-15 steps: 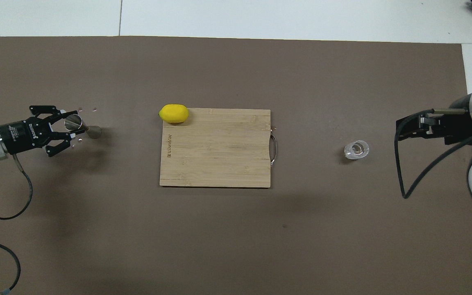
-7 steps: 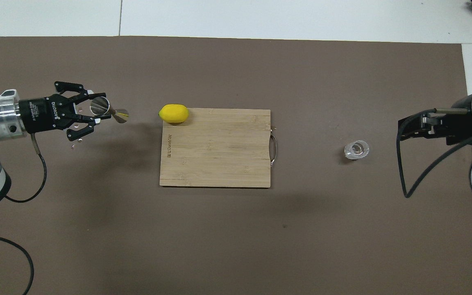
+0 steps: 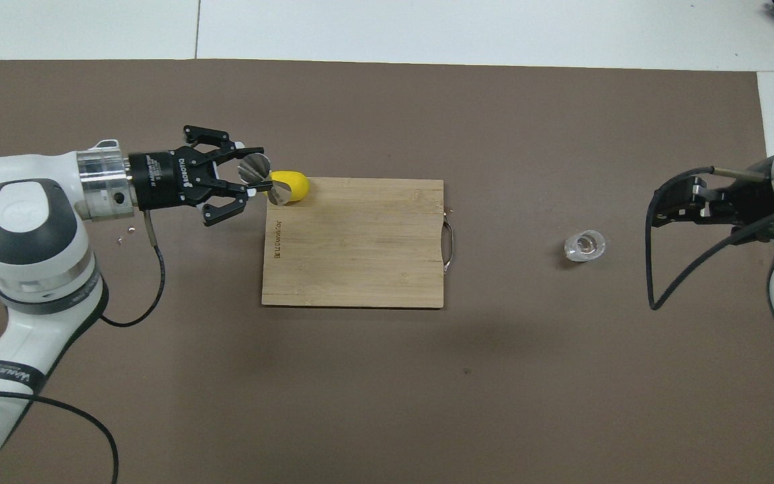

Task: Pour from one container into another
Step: 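Carry the metal cup onto the board while the right gripper reaches out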

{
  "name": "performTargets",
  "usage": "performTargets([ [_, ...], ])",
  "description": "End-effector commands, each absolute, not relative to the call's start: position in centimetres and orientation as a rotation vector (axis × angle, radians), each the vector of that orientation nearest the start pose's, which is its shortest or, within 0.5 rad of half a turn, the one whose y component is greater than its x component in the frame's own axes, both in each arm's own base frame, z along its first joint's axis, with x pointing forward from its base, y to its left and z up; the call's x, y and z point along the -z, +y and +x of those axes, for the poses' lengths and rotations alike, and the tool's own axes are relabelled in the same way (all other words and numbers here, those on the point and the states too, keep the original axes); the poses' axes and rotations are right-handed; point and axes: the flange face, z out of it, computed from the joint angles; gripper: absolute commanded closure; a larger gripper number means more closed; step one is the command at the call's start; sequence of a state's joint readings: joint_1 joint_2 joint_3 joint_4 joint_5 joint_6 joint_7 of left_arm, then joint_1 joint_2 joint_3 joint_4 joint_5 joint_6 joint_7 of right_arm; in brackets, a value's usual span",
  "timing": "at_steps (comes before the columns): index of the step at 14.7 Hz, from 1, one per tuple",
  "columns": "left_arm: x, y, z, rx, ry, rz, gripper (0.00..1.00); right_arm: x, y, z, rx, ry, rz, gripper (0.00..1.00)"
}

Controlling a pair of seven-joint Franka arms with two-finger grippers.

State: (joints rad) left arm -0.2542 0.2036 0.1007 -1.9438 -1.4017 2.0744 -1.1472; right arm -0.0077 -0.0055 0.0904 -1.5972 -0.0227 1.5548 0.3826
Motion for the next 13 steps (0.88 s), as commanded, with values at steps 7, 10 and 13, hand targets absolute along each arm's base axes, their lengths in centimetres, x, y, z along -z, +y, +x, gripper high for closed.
performTargets([
  [7, -37.1, -29.5, 55.1, 0.745, 1.819, 1.092, 1.00, -55.2, 1.8, 57.4, -0.067, 1.411, -2.741, 0.00],
  [10, -36.3, -32.3, 53.8, 0.698, 1.839, 1.126, 1.00, -52.5, -0.6, 58.1, -0.178, 1.657, -2.474, 0.00],
  [13, -36.0, -34.8, 53.7, 0.661, 1.834, 1.149, 1.00, -48.3, -3.7, 58.8, -0.298, 1.803, -2.265, 0.00],
])
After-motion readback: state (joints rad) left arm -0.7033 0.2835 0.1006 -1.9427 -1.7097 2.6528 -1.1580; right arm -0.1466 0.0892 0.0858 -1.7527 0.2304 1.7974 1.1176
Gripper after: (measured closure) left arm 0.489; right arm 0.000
